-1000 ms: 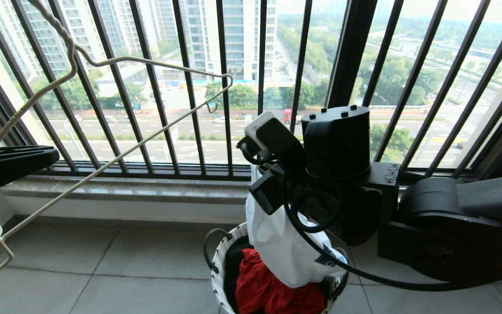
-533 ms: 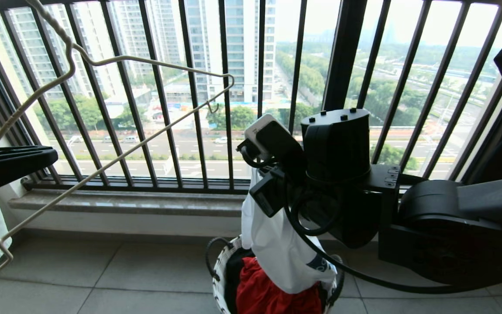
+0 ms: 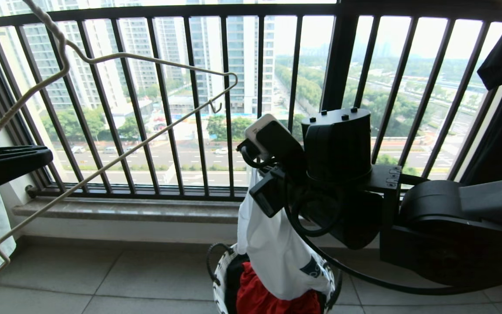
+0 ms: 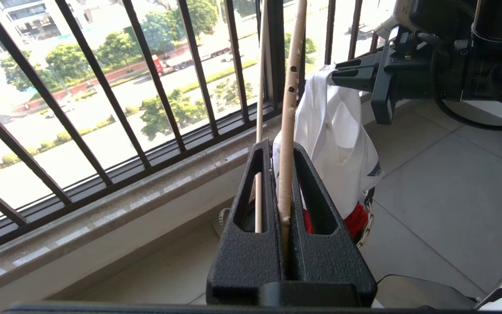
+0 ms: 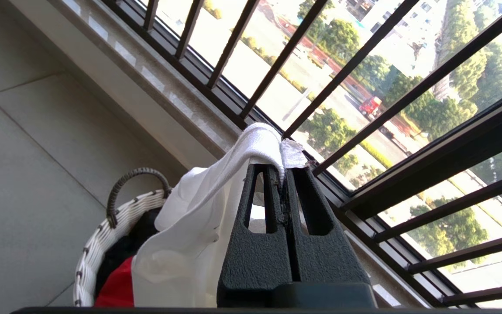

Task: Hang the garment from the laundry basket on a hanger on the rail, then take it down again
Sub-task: Pick up clothes from the basket, then hang the clothes on the clothes rack

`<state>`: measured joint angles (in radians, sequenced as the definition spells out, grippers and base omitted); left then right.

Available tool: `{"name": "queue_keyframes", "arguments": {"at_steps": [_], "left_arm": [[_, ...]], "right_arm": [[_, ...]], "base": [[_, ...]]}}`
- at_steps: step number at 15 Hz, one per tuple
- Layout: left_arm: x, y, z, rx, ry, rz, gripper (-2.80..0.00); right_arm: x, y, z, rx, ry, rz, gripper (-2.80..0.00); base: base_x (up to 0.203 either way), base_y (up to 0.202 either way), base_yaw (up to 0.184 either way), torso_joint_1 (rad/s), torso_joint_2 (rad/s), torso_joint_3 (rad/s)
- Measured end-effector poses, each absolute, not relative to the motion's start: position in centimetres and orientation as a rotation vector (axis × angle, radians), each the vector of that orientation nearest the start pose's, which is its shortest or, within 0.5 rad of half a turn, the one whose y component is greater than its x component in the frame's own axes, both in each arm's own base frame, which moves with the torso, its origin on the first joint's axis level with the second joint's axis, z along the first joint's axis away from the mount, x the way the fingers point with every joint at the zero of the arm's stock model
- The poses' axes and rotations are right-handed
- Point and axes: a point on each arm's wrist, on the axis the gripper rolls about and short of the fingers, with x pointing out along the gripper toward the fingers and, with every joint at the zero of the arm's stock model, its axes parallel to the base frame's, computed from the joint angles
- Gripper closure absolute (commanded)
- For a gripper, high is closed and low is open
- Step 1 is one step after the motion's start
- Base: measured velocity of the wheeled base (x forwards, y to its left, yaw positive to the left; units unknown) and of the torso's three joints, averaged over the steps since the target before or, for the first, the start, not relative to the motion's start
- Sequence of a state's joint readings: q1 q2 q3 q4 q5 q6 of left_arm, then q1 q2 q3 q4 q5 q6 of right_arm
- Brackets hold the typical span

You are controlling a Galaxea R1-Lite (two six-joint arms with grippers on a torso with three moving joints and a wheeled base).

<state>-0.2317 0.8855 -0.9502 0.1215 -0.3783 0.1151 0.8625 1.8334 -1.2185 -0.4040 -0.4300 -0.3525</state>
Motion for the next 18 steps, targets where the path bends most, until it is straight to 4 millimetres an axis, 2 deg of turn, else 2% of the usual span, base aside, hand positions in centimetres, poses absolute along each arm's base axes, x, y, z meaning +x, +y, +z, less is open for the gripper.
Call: {"name": "queue_keyframes", "arguments": {"at_steps": [6, 10, 15, 18], "left_arm": [[8.1, -2.8, 30.3, 0.178, 0.047, -0.618, 0.0], [8.5, -2.9, 30.0, 0.181, 0.097, -0.618, 0.0], [7.0, -3.0, 30.5, 0.183, 0.258, -0.694, 0.0], [6.8, -3.6, 30.6, 0.192, 0.281, -0.781, 0.0]], "right_arm": [[25.5, 26.1, 24.5, -0.441, 0.057, 0.411, 0.0], [27.7, 24.7, 25.5, -0.417, 0.039, 0.339, 0.0], [30.1, 24.1, 26.0, -0.395, 0.025, 0.283, 0.0], [30.8, 24.3, 26.7, -0.381, 0.0, 0.265, 0.0]], "base": [[0.0, 0.0, 0.0, 0.0, 0.0, 0.0], [0.0, 0.0, 0.0, 0.0, 0.0, 0.0], [0.0, 0.0, 0.0, 0.0, 0.0, 0.0], [0.0, 0.0, 0.0, 0.0, 0.0, 0.0]]}}
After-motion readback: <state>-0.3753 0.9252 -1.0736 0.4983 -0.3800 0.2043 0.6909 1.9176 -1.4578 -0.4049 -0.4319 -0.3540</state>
